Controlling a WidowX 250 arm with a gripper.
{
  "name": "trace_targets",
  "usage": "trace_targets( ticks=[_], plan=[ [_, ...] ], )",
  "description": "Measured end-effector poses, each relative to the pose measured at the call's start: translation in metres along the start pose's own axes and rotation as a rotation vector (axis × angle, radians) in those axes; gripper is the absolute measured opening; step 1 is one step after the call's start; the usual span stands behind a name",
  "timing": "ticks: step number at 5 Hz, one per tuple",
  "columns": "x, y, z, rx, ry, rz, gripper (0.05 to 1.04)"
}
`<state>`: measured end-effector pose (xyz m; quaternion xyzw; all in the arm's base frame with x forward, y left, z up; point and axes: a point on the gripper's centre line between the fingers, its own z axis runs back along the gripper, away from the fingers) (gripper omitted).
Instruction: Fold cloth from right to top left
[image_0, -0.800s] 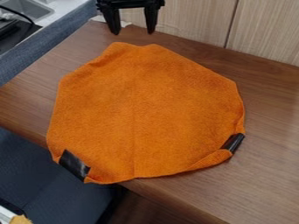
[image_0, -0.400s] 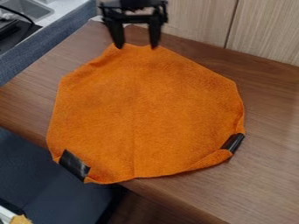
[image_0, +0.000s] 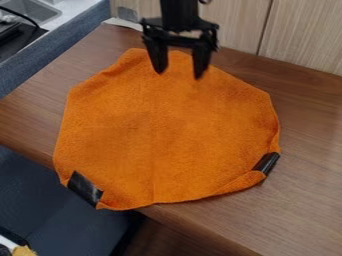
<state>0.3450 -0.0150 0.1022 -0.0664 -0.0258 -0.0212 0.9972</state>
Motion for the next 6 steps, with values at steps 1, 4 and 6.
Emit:
trace_targets(
  ticks=[1, 4, 6],
  plan=[
    [-0.014, -0.034, -0.008, -0.016, 0.01, -0.153, 1.0],
    [-0.041, -0.079, -0.039, 0.006, 0.067, -0.402, 1.0],
    [-0.055, -0.094, -0.065, 0.012, 0.114, -0.475, 0.957]
  ],
)
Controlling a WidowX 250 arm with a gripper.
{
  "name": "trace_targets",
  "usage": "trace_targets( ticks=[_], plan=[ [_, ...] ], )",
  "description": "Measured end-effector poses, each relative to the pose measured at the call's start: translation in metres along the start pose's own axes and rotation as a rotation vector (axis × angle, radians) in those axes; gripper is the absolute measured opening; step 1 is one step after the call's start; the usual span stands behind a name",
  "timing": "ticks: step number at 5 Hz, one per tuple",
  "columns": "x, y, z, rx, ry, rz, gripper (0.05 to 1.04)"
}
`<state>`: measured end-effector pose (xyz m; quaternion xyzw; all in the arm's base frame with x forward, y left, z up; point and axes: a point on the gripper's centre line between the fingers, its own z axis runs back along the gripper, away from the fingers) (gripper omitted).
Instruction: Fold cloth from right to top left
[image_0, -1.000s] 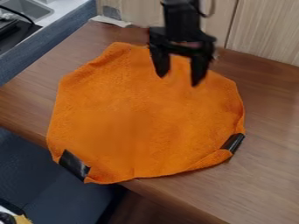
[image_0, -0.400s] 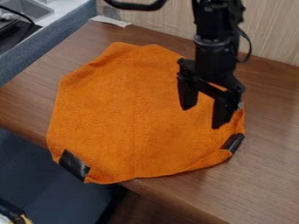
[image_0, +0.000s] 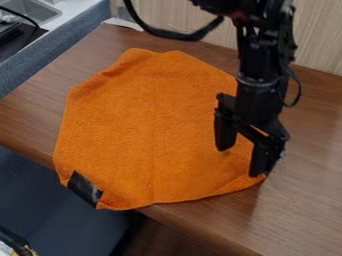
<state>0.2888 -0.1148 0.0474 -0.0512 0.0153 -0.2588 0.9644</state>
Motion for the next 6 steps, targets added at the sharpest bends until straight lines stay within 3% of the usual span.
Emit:
trace_targets(
  ticks=[2, 3, 4, 6],
  plan=[
    [-0.004, -0.004, -0.012, 0.002, 0.021, -0.015, 0.369],
    [-0.004, -0.004, -0.011, 0.001, 0.019, -0.013, 0.157],
    [-0.006, 0.001, -0.009, 0.003, 0.013, 0.005, 0.062],
    [-0.01, 0.009, 0.026, 0.016, -0.05, 0.021, 0.054]
  ],
)
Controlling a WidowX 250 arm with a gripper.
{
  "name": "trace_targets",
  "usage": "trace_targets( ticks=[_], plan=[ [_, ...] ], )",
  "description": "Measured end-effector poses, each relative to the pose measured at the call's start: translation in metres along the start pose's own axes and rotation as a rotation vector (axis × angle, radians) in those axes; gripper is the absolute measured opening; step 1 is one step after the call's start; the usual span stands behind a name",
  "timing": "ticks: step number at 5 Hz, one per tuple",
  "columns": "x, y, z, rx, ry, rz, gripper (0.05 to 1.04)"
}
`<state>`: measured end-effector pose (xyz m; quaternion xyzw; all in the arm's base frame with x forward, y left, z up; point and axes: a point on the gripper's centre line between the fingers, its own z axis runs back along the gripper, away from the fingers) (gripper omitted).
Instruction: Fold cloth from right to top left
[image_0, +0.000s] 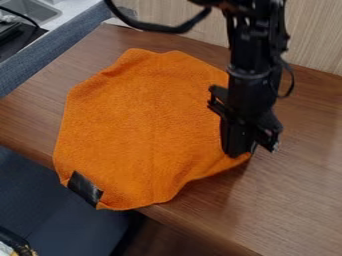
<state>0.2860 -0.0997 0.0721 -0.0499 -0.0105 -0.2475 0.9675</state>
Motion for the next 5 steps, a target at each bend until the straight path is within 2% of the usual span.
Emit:
trace_targets(
  ticks=[1, 2, 3, 4, 5],
  plan=[
    [0.004, 0.021, 0.027, 0.0, -0.058, 0.063, 0.054],
    [0.007, 0.053, 0.045, 0.008, -0.113, 0.176, 0.054],
    [0.013, 0.074, 0.055, 0.016, -0.13, 0.256, 0.054],
    [0.014, 0.114, 0.04, 0.03, -0.087, 0.392, 0.054],
    [0.01, 0.144, 0.019, 0.051, -0.035, 0.47, 0.054]
  ],
)
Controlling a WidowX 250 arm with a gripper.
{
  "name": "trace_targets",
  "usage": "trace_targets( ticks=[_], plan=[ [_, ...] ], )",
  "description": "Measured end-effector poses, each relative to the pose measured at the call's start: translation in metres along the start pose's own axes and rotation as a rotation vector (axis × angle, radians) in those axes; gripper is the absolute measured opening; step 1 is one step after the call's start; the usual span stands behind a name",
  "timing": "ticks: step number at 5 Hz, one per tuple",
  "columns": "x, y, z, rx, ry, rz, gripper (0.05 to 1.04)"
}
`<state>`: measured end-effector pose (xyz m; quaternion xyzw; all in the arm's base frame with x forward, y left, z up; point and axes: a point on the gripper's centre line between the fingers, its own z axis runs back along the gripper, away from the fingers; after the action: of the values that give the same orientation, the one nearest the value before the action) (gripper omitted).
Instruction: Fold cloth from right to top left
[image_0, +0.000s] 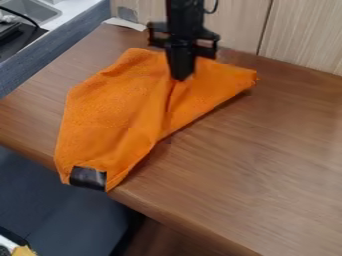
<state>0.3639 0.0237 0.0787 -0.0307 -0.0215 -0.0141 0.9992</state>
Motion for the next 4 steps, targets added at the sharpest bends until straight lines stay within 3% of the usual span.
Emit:
trace_targets(
  ticks=[1, 2, 3, 4],
  plan=[
    [0.004, 0.017, -0.023, 0.021, 0.062, 0.053, 0.054],
    [0.007, 0.032, -0.032, 0.033, 0.089, 0.107, 0.076],
    [0.007, 0.034, -0.031, 0.039, 0.113, 0.131, 0.224],
    [0.006, 0.035, -0.031, 0.047, 0.121, 0.138, 0.48]
  ],
)
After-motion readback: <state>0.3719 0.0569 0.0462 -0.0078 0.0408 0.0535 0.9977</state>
